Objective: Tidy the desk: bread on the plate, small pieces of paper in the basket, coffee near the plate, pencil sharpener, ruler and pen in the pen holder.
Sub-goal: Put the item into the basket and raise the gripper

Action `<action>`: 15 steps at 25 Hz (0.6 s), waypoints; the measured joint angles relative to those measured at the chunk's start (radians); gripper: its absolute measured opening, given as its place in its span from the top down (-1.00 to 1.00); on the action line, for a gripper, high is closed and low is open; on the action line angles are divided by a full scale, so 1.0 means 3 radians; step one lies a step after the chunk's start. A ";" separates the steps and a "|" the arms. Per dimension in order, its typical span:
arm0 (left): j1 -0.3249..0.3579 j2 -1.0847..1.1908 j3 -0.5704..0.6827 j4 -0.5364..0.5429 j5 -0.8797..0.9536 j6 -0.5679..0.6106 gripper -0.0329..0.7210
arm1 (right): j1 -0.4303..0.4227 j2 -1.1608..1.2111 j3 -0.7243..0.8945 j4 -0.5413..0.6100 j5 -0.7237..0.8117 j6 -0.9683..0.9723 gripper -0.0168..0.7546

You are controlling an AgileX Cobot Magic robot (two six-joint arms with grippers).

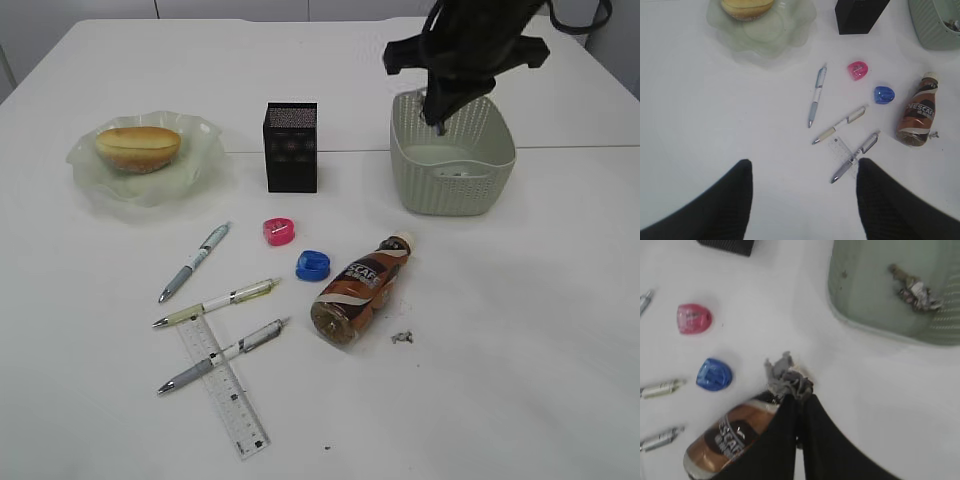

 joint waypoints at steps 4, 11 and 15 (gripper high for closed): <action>0.0000 0.0000 0.0000 0.0000 0.0000 0.0000 -0.35 | -0.0167 0.0373 -0.0600 -0.0001 0.0060 0.0051 0.97; 0.0000 0.0000 0.0000 0.0000 0.0000 0.0000 -0.35 | -0.0419 0.1046 -0.1499 -0.0033 0.0083 0.0148 0.97; 0.0000 0.0000 0.0000 0.0000 0.0000 0.0000 -0.35 | -0.0509 0.1325 -0.1743 -0.0046 0.0062 0.0226 0.95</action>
